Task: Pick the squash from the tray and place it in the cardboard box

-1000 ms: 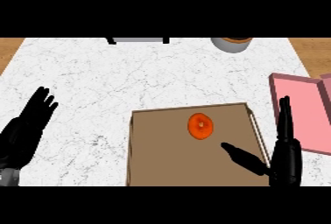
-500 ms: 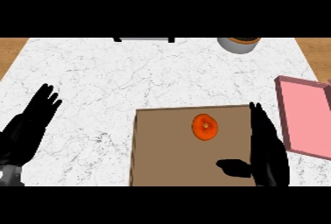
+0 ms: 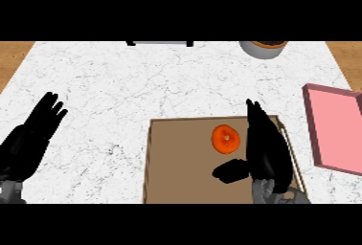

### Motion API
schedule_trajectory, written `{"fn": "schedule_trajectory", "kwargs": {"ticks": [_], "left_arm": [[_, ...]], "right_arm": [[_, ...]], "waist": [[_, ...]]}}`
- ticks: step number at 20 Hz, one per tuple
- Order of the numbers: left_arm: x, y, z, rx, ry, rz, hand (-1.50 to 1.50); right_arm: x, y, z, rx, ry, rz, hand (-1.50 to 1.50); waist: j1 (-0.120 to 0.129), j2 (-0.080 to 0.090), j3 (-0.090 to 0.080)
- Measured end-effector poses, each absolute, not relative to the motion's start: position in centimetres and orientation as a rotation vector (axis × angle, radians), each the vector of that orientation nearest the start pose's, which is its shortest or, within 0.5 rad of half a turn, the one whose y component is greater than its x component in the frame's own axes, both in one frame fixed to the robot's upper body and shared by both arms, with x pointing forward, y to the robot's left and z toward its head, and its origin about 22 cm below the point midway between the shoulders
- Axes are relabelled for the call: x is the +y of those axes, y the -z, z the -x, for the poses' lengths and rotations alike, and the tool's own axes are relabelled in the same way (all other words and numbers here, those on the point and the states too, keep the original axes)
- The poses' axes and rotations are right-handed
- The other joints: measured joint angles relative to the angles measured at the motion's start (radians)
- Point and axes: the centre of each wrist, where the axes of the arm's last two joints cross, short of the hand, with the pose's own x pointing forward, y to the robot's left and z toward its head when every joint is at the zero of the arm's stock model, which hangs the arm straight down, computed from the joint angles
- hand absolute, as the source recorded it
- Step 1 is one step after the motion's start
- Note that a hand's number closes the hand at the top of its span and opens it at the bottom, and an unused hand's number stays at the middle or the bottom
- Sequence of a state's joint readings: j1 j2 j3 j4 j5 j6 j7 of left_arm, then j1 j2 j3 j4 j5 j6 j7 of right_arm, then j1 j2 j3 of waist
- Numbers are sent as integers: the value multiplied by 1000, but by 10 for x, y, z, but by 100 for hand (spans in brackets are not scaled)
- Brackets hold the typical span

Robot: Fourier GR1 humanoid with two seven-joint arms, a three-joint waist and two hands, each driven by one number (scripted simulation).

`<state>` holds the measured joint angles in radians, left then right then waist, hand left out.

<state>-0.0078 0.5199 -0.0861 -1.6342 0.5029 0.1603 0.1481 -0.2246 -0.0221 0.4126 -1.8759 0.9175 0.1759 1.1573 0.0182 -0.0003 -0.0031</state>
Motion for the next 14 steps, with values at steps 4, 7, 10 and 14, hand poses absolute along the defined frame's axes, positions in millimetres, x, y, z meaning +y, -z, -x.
{"fn": "schedule_trajectory", "kwargs": {"ticks": [4, 7, 10, 14], "left_arm": [[319, -56, -244, -1444, -38, -52, 0], [317, -56, -248, -1441, -41, -53, 0], [312, -52, -247, -1436, -40, -51, 0], [315, -47, -244, -1437, -43, -53, 0]], "right_arm": [[-113, -120, -248, -965, -614, 815, -150], [-108, -119, -253, -942, -630, 795, -150], [-109, -119, -256, -929, -633, 780, -150], [-105, -116, -259, -919, -648, 783, -150]], "waist": [[-5, 0, 1], [-8, 0, 1], [-12, -1, 2], [-12, -1, 2]]}}
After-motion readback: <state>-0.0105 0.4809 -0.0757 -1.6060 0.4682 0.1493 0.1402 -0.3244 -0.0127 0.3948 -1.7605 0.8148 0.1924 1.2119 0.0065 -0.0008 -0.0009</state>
